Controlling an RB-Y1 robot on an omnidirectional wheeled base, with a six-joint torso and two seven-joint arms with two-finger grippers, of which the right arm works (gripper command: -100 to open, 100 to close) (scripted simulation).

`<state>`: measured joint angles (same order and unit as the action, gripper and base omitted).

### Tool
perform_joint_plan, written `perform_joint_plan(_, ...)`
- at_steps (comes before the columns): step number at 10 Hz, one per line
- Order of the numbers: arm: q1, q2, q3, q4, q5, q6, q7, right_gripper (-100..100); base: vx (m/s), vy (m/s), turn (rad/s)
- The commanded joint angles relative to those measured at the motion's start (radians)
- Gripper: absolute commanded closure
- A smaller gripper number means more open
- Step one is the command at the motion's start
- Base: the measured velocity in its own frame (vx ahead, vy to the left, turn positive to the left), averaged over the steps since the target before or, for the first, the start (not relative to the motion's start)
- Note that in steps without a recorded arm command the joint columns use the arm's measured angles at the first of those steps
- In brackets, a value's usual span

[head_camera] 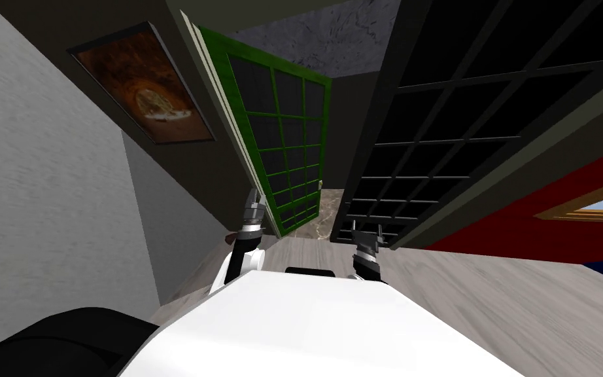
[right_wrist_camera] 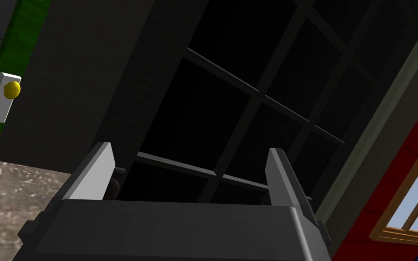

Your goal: Push the door open

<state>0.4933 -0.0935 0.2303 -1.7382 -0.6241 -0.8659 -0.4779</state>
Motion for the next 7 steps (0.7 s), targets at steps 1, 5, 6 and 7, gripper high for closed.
perform_joint_plan(1, 0.006, 0.000, 0.014, 0.021, -0.028, -0.022, -0.022, -100, 0.043, -0.101, 0.195)
perform_joint_plan(5, 0.007, -0.003, 0.044, 0.103, -0.097, -0.089, -0.083, -100, 0.030, -0.083, 0.212)
perform_joint_plan(6, 0.008, -0.003, 0.051, 0.123, -0.113, -0.106, -0.098, -100, 0.026, -0.087, 0.210)
perform_joint_plan(7, 0.008, -0.003, 0.058, 0.142, -0.130, -0.122, -0.113, -100, 0.017, -0.087, 0.233)
